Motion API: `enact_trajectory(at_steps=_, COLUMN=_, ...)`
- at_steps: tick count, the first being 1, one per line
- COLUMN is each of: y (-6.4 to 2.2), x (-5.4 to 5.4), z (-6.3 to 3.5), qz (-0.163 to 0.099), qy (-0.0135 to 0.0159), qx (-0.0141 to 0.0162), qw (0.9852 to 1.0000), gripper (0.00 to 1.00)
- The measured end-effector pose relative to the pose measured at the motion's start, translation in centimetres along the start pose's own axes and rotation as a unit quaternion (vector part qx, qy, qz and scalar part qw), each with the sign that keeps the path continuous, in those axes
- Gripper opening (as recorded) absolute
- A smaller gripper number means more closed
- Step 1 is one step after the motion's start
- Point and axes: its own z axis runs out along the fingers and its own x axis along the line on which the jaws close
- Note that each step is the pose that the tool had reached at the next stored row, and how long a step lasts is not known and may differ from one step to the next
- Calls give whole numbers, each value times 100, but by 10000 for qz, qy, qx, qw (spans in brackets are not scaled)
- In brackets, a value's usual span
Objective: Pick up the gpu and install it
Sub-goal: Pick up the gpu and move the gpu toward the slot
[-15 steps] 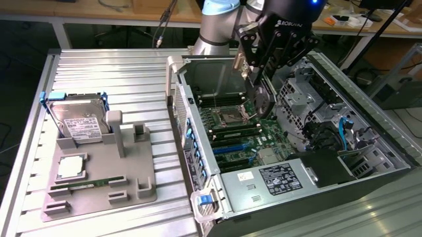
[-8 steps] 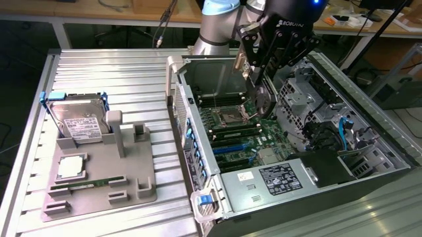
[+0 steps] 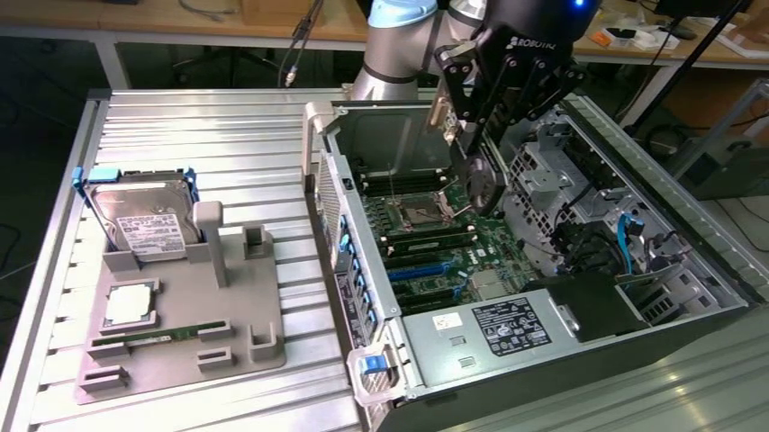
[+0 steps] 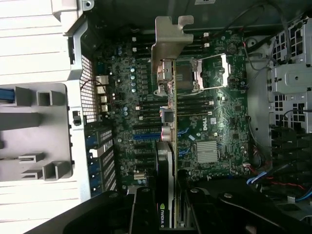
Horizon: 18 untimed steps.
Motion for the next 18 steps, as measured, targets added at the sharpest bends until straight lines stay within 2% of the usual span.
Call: enact_trajectory(at_steps=18, y=4, x=-54, z=1, qz=0, qy=0, qx=0, qw=10000, gripper=27)
